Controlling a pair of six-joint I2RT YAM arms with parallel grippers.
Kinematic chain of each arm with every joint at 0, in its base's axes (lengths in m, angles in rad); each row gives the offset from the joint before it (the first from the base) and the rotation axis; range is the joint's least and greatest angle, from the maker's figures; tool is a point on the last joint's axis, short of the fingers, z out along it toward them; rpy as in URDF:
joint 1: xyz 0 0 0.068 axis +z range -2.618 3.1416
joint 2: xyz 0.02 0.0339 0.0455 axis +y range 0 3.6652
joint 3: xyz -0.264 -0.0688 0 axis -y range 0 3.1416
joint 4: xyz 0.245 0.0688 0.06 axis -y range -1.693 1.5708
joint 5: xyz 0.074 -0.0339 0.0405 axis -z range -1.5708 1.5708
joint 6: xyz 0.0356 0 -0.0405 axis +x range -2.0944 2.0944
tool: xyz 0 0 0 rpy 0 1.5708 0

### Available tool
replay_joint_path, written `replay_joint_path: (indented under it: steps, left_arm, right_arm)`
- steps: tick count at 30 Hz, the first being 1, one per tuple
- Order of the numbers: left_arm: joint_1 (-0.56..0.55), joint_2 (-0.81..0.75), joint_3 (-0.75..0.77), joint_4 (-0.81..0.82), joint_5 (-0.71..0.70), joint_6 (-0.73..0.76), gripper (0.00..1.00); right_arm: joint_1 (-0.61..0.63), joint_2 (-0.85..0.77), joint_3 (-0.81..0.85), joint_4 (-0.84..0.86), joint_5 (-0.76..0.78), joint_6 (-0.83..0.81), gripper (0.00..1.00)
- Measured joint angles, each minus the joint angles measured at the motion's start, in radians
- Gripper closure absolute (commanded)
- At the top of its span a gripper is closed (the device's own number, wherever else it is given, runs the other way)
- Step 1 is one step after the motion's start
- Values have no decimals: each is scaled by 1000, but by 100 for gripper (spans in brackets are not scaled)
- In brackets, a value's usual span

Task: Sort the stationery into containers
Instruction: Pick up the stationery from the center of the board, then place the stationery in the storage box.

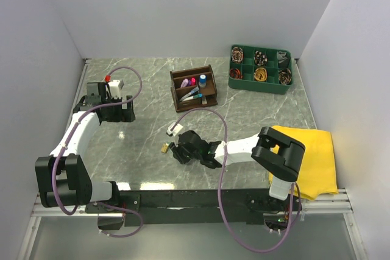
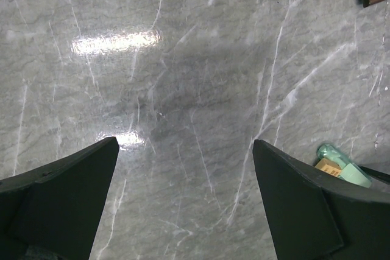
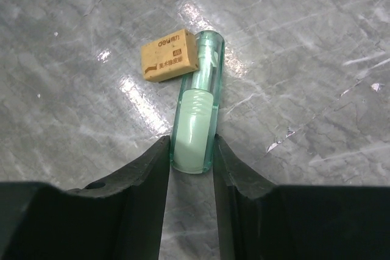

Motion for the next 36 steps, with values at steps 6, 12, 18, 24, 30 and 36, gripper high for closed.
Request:
replay_joint_path:
  steps: [6,12,18,24,30,36]
  left_arm:
    - [0,0,0,-1,0,-3,0]
    - [0,26,15,-1,1,-3,0]
    - [0,85,41,-2,-21,-4,1]
    - [1,165,79,-2,-39,-30,0]
    - [1,194,108,-2,-43,-44,0]
    - [2,218,116,-1,-45,-47,1]
  right_arm:
    - [-8,-35,-17,-40,34,29,97]
    - [-113,-204,-69,-160,39,66,97]
    - [-242,-275,-85,-174,39,82,97]
    - [-357,-224,-62,-174,40,57,97]
    - [-453,-102,25,-165,48,25,97]
    - [-501,-52,79,-151,58,-1,97]
